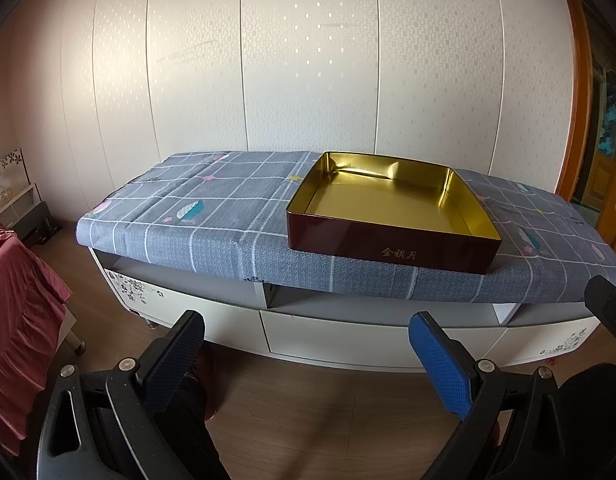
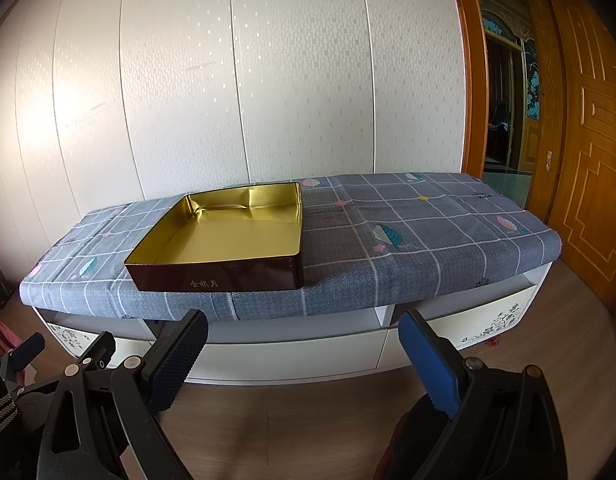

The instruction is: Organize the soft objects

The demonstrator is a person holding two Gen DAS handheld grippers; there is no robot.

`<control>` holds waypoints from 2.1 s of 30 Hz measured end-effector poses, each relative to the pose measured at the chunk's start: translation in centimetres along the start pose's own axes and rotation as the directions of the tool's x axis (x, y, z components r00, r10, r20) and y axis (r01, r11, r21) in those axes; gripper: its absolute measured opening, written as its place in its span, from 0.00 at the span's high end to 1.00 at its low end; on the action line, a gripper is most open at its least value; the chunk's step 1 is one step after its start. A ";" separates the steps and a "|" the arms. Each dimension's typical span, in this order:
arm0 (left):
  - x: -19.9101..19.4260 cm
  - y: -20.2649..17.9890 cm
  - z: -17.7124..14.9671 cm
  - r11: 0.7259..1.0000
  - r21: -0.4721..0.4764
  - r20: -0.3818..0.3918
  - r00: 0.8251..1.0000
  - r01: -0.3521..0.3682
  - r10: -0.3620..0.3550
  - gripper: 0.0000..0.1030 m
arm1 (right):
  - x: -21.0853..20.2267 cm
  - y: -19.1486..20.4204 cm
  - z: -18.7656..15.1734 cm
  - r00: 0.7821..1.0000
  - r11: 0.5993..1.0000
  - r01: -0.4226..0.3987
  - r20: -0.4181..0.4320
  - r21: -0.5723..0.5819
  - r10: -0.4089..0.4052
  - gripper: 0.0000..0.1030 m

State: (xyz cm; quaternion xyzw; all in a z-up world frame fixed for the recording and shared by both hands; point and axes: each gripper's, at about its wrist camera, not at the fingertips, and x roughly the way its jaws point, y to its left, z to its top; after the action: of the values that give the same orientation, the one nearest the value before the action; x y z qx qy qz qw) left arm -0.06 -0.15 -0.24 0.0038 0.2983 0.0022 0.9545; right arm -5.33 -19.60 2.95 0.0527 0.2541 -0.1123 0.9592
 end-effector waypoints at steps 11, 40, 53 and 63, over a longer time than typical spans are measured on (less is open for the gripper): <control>0.3 0.3 -0.2 1.000 -0.007 -0.010 1.000 0.003 -0.003 0.00 | 0.2 0.0 -0.1 1.000 1.000 -0.003 -0.007 -0.005 0.003 0.05; 0.5 0.2 -0.3 1.000 -0.008 -0.021 1.000 0.005 -0.005 0.00 | 0.3 0.3 -0.4 1.000 1.000 -0.003 -0.012 -0.008 0.003 0.05; 0.8 0.1 -0.4 1.000 -0.015 -0.037 0.999 0.010 -0.011 0.00 | 0.5 0.4 -0.6 1.000 1.000 -0.007 -0.021 -0.014 0.007 0.05; 3.6 1.3 -1.2 0.991 -0.078 -0.144 0.983 0.105 -0.115 0.00 | 2.2 1.2 -0.9 0.997 0.995 -0.032 -0.070 -0.096 0.026 0.05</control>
State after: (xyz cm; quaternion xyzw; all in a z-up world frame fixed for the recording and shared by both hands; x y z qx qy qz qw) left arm 2.26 1.16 -3.25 -0.0461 0.3680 -0.0398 0.9278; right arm -3.63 -18.68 1.13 0.0137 0.2912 -0.0840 0.9529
